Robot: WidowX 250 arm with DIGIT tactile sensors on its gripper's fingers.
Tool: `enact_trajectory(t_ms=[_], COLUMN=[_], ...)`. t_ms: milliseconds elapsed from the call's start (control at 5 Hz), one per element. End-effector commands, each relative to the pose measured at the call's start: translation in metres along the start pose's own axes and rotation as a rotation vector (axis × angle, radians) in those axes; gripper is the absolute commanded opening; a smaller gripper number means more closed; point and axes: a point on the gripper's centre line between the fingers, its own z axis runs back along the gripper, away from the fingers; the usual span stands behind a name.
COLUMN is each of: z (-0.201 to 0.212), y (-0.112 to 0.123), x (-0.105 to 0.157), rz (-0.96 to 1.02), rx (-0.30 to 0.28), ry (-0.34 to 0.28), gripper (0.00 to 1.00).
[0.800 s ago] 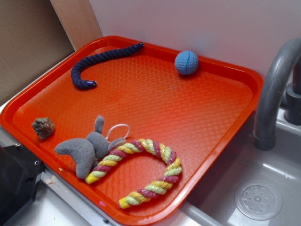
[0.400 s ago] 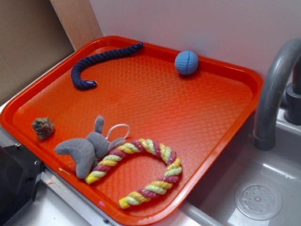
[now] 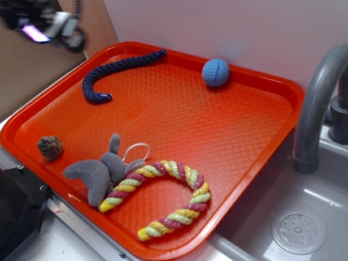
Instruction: Grab the blue ball.
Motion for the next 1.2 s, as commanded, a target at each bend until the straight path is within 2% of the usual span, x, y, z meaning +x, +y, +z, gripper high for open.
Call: enact_trajectory(t_ms=[0, 200, 400, 600, 800, 1000], z=[-0.085, -0.127, -0.141, -0.148, -0.147, -0.136], y=[-0.057, -0.082, -0.082, -0.065, -0.048, -0.033], x=[0.071, 0.092, 0.107, 0.105, 0.097, 0.096], rz=[-0.166, -0.248, -0.297, -0.288, -0.279, -0.243], rx=[-0.080, -0.091, -0.026, 0.019, 0.123, 0.175], ry=[0.028, 0.080, 0.053, 0.091, 0.120, 0.100], gripper=[1.00, 1.00, 1.00, 1.00, 1.00, 1.00])
